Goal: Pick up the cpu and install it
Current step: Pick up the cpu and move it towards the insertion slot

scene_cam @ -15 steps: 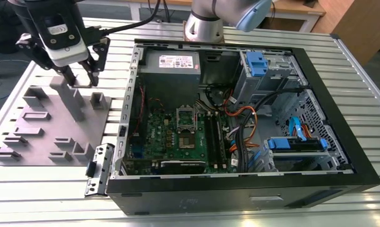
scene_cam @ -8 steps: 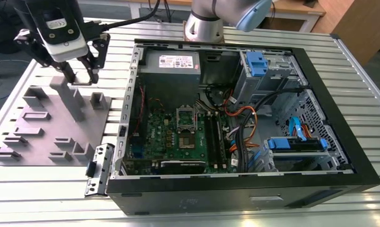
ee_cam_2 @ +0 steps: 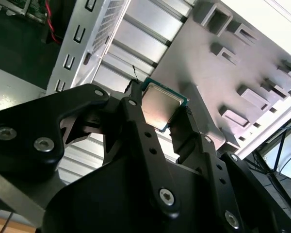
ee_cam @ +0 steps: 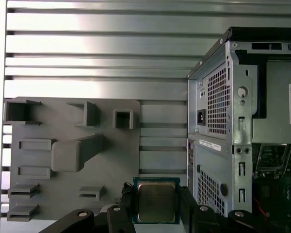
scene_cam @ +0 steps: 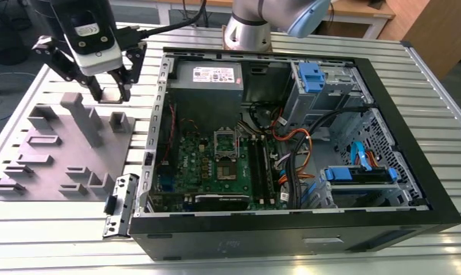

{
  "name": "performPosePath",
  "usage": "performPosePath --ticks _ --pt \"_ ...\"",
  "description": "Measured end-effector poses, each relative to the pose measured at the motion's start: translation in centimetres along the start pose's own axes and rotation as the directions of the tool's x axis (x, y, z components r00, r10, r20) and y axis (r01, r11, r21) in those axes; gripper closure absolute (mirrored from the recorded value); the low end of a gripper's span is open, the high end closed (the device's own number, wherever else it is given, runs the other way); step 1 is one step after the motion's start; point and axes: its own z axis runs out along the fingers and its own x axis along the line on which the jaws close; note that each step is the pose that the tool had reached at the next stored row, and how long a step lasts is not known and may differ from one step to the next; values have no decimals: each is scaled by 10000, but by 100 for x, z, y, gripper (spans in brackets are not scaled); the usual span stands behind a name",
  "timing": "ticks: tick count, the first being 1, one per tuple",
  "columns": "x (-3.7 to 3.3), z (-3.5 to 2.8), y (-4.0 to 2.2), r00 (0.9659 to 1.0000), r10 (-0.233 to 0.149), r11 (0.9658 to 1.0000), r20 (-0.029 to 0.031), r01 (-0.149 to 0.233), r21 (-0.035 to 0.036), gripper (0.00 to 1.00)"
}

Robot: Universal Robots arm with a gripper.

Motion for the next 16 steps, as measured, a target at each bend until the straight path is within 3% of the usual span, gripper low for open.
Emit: performPosePath --ticks 5,16 --pt "-112 1 0 10000 26 10000 0 -26 0 53" --pt "-140 -58 2 10000 27 10000 -4 -27 -6 53"
